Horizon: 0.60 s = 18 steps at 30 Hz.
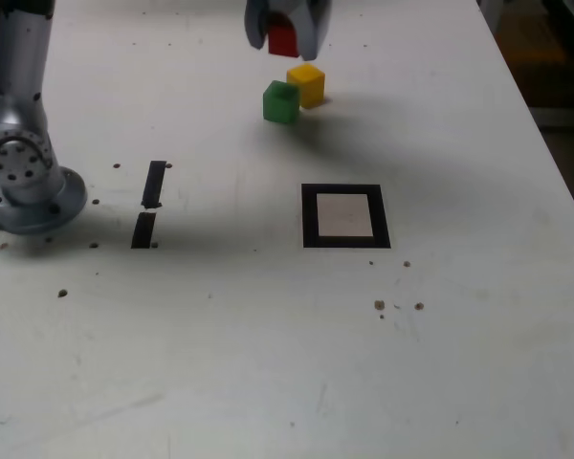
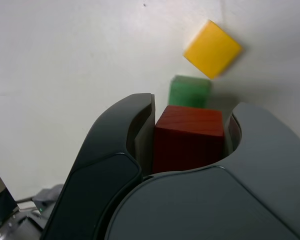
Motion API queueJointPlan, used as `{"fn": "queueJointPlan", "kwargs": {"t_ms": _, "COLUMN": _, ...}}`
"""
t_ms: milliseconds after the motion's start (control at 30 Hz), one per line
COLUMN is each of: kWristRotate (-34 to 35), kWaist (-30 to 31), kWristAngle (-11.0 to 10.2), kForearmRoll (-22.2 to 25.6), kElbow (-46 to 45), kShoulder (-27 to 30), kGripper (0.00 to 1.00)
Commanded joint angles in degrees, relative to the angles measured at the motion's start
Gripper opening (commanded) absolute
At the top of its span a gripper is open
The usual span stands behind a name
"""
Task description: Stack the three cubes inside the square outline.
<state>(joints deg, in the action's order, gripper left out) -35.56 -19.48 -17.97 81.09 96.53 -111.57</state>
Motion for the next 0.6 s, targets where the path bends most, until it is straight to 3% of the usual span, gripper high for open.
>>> {"fn": "queueJointPlan", "kwargs": {"t_ms": 0, "kWristRotate": 5.02, "kWaist": 5.27, "kWristAngle": 0.65, "kForearmRoll": 5.02, "kElbow": 3.94, "kShoulder": 0.22, "kGripper": 0.11}}
{"fn": "queueJointPlan", "kwargs": {"t_ms": 200, "kWristRotate": 20.92, "kWaist": 19.69, "kWristAngle": 5.86, "kForearmRoll": 8.37, "kElbow": 12.05, "kShoulder": -4.42, "kGripper": 0.11}}
{"fn": "queueJointPlan", "kwargs": {"t_ms": 367, "kWristRotate": 31.92, "kWaist": 26.83, "kWristAngle": 10.99, "kForearmRoll": 8.30, "kElbow": 12.08, "kShoulder": -8.27, "kGripper": 0.11}}
{"fn": "queueJointPlan", "kwargs": {"t_ms": 567, "kWristRotate": 38.91, "kWaist": 30.55, "kWristAngle": 12.97, "kForearmRoll": 6.13, "kElbow": 7.40, "kShoulder": -8.69, "kGripper": 0.11}}
